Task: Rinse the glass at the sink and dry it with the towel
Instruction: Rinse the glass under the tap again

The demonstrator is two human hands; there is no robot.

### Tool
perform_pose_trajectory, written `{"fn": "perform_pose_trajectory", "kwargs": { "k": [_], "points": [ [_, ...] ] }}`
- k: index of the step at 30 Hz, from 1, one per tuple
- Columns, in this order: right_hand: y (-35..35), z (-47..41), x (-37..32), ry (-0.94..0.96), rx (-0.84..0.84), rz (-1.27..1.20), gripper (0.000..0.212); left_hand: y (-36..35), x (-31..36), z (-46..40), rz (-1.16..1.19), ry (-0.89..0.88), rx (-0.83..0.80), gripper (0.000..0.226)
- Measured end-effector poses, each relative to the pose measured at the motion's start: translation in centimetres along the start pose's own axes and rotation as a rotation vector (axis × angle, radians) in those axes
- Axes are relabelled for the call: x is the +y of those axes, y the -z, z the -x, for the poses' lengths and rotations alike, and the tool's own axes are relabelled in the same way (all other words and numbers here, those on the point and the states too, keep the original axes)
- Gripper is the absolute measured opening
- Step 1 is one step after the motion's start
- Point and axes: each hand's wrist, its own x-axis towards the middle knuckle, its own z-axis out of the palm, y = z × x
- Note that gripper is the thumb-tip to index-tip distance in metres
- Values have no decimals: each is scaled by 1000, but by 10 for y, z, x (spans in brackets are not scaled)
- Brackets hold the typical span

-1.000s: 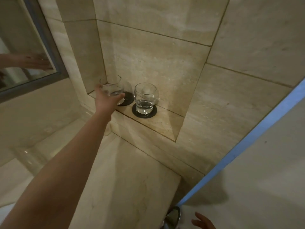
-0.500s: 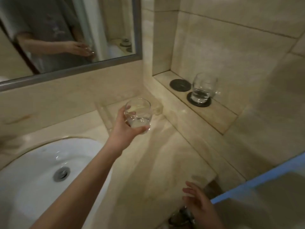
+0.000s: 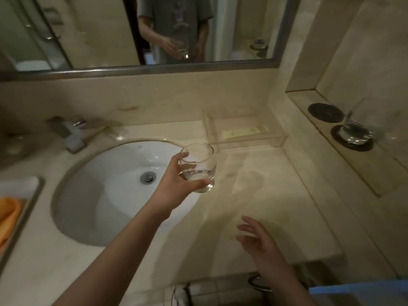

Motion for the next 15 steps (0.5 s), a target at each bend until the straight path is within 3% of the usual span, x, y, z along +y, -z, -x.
{"fn": "perform_pose_trajectory", "kwargs": {
  "k": [8,15],
  "points": [
    [-53,-16,-20,76,-152,86,39,70,-22,16,-17,58,177,76],
    [-104,-24,-33,91,-199,81,36,129,-27,16,-21,41,227,75]
  ]
}}
